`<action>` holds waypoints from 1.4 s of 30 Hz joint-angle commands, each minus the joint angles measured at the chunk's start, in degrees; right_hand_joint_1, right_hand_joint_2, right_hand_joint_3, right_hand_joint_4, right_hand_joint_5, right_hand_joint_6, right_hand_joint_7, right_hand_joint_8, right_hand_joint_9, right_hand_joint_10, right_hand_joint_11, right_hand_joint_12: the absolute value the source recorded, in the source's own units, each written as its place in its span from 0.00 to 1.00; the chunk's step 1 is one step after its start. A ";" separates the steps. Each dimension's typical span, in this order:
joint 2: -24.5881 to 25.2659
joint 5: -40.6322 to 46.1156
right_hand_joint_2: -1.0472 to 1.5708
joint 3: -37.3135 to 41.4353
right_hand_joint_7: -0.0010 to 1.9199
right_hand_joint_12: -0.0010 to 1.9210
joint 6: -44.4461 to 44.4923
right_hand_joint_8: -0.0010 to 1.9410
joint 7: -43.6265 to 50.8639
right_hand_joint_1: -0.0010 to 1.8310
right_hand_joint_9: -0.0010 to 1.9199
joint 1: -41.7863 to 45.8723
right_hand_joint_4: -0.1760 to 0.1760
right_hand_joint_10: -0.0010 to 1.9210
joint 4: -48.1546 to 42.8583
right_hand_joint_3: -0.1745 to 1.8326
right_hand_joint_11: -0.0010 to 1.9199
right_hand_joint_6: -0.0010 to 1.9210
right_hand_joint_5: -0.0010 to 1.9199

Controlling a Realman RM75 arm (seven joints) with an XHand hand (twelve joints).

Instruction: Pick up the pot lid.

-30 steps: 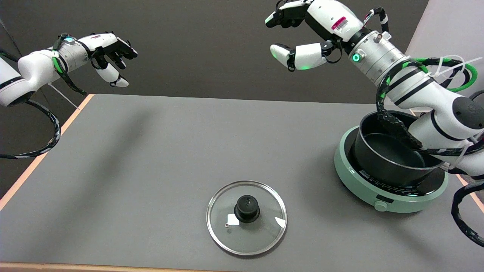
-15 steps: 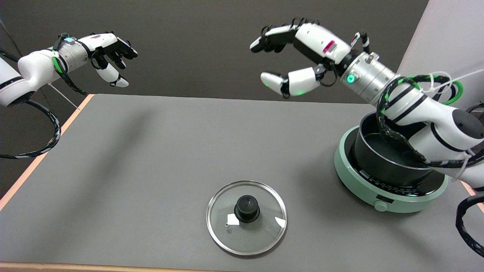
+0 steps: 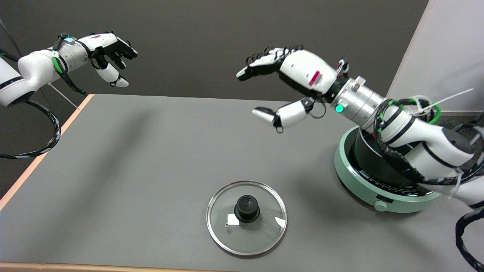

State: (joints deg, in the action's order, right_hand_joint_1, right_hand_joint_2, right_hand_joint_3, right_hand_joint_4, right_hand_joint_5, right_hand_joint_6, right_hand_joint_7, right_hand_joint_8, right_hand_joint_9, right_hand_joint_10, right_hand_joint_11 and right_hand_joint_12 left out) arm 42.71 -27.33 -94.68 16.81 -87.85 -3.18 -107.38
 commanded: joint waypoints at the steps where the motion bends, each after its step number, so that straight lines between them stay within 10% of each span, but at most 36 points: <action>1: 9.38 7.78 0.64 -9.21 0.32 0.51 -1.49 0.11 24.82 0.41 0.31 4.09 0.42 0.21 0.23 0.52 0.21 0.14 0.29; 17: 9.76 12.19 0.63 0.19 0.33 0.49 10.12 0.11 29.37 0.40 0.30 14.35 0.50 0.25 0.47 0.57 0.21 0.18 0.30; 42: 14.19 12.67 0.64 -16.89 0.36 0.55 0.95 0.13 46.72 0.44 0.34 17.58 0.54 0.24 0.55 0.52 0.22 0.18 0.34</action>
State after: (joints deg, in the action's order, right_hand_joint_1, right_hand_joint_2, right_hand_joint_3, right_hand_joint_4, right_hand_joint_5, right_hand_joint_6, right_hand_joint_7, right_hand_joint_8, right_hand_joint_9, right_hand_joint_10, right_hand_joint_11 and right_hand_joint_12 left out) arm 53.76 -12.43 -104.59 22.92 -48.19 10.95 -106.88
